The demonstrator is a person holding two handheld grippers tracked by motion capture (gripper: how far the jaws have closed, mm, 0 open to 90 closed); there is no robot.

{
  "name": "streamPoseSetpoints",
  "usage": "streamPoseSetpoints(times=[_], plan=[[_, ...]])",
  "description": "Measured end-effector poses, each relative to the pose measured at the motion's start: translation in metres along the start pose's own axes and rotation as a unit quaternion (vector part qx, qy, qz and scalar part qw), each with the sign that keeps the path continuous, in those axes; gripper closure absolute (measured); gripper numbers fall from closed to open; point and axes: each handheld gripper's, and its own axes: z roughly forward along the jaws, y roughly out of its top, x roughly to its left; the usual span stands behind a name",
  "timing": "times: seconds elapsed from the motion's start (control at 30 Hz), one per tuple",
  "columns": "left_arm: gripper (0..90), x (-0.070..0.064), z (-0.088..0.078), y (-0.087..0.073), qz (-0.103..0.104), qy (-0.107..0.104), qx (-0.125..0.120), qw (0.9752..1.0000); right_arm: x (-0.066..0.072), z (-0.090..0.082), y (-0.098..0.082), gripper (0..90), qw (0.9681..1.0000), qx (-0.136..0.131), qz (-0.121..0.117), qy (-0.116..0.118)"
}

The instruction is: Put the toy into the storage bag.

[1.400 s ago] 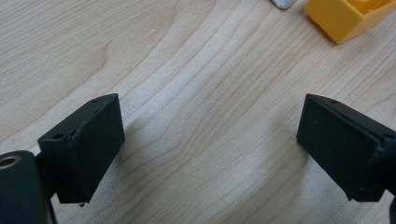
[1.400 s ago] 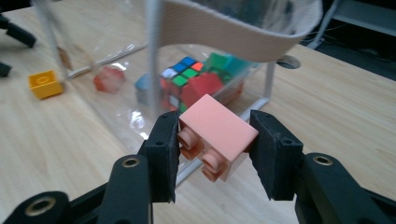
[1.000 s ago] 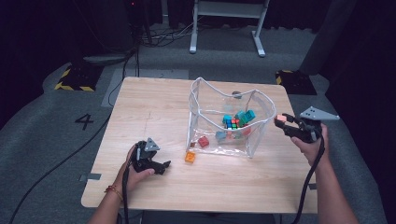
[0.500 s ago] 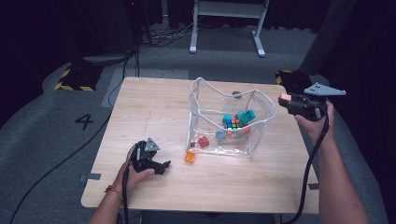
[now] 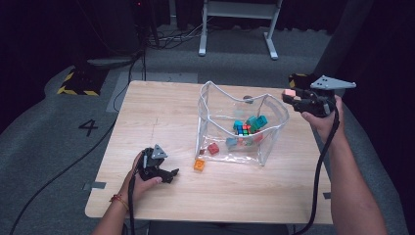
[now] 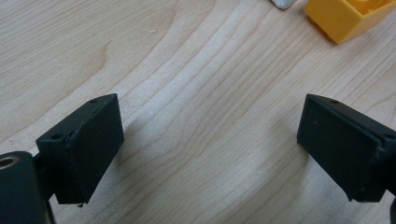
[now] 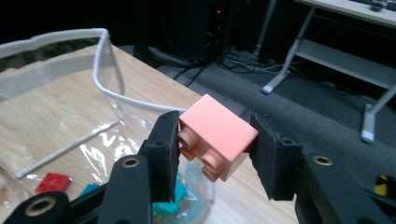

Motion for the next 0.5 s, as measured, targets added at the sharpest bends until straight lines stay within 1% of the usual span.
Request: streamPoseSetpoints(times=[0.07, 0.13, 0.17, 0.27, 0.3, 0.33, 0.4, 0.43, 0.5], plan=[[7.3, 0.0, 0.0, 0.0, 0.0, 0.0, 0.0, 1.0, 0.004, 0.002, 0.004, 54.8, 0.9999, -0.003, -0.006, 0.013], [7.3, 0.0, 0.0, 0.0, 0.0, 0.0, 0.0, 1.0, 0.007, 0.004, 0.006, 54.8, 0.9994, -0.008, -0.01, 0.032], [7.3, 0.0, 0.0, 0.0, 0.0, 0.0, 0.0, 1.0, 0.009, 0.005, 0.007, 54.8, 0.9992, -0.005, -0.01, 0.038], [7.3, 0.0, 0.0, 0.0, 0.0, 0.0, 0.0, 1.0, 0.015, 0.009, 0.01, 54.8, 0.9976, -0.004, -0.024, 0.065], [7.3, 0.0, 0.0, 0.0, 0.0, 0.0, 0.0, 1.0, 0.018, 0.011, 0.011, 54.8, 0.9972, -0.001, -0.028, 0.07], [7.3, 0.0, 0.0, 0.0, 0.0, 0.0, 0.0, 1.0, 0.02, 0.013, 0.012, 54.8, 0.9961, -0.003, -0.036, 0.08], [7.3, 0.0, 0.0, 0.0, 0.0, 0.0, 0.0, 1.0, 0.026, 0.017, 0.013, 54.8, 0.9949, 0.01, -0.041, 0.092], [7.3, 0.0, 0.0, 0.0, 0.0, 0.0, 0.0, 1.0, 0.028, 0.02, 0.014, 54.8, 0.9939, 0.016, -0.047, 0.098], [7.3, 0.0, 0.0, 0.0, 0.0, 0.0, 0.0, 1.0, 0.032, 0.025, 0.014, 54.8, 0.9921, 0.027, -0.053, 0.11]])
